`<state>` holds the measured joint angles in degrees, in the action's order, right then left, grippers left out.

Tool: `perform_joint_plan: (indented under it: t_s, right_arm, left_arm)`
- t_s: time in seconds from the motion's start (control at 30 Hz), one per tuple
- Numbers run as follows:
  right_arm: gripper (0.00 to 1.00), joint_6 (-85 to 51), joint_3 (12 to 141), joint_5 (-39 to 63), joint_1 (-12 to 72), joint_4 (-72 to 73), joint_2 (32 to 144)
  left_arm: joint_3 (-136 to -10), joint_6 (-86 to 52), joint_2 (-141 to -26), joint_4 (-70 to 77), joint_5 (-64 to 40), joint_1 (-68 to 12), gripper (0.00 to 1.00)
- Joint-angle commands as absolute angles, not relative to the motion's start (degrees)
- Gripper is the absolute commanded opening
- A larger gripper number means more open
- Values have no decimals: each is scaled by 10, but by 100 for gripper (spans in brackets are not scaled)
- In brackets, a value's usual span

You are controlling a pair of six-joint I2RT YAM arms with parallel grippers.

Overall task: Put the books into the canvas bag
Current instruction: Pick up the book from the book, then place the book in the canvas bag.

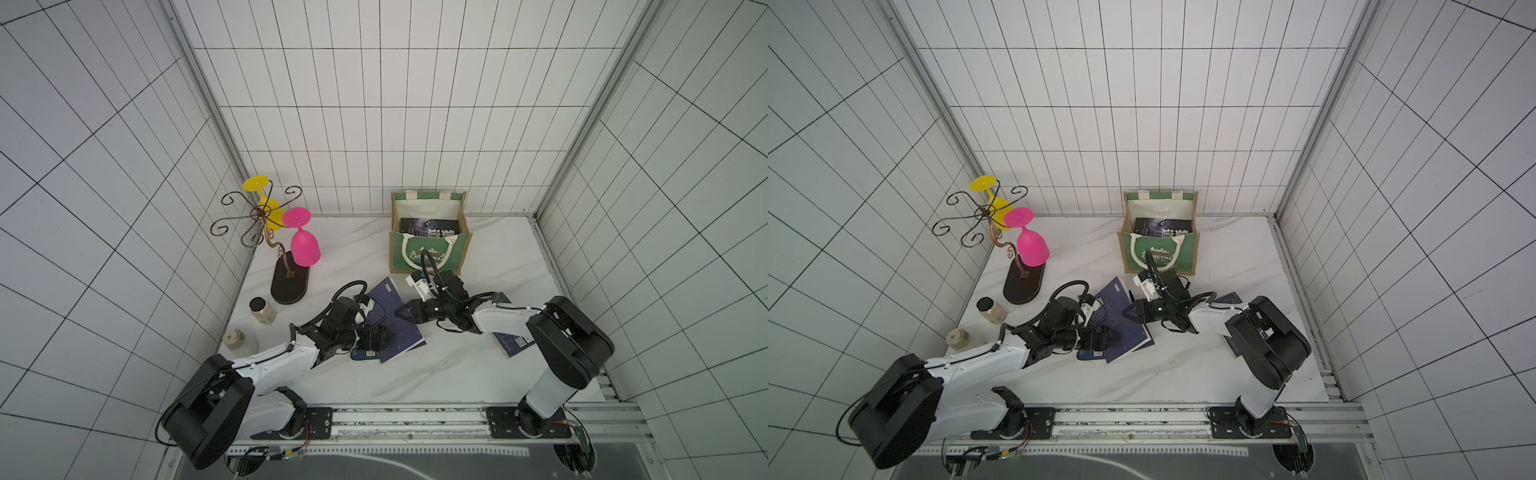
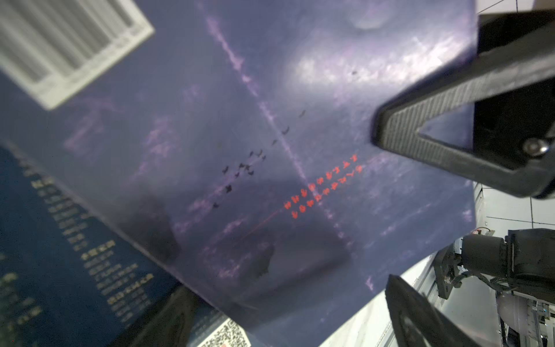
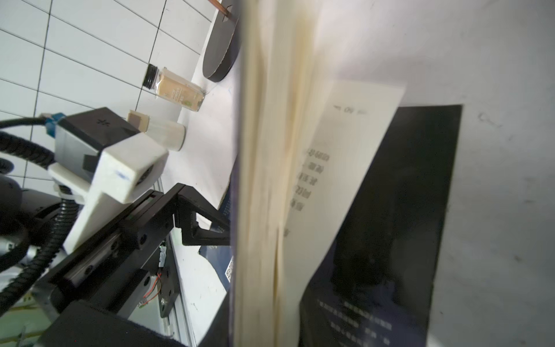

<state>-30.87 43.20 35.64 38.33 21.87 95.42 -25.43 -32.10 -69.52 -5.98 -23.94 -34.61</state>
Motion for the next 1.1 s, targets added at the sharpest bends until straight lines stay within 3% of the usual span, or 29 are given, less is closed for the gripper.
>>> perform_joint_plan:
  t_s: [0.0, 0.3, 0.53, 0.8, 0.9, 1.07]
  right_arm:
    - [2, -305, 432, 365, 388, 207, 921]
    - [0, -306, 430, 392, 337, 170, 834]
    - [0, -341, 432, 461, 296, 174, 756]
    - [0, -494, 342, 505, 298, 393, 714]
    - [1, -494, 323, 484, 307, 403, 700]
    - [17, -422, 326, 447, 310, 301, 674]
  left_arm:
    - [-260, -318, -660, -28, -256, -349, 97]
    - [-269, -304, -569, -74, -242, -338, 97]
    - [-250, -335, -510, -15, -272, -329, 97]
    - [-236, -408, -516, 154, -363, -329, 95]
    - [-244, -416, -537, 172, -394, -329, 77]
    - [-250, -432, -525, 191, -413, -329, 20]
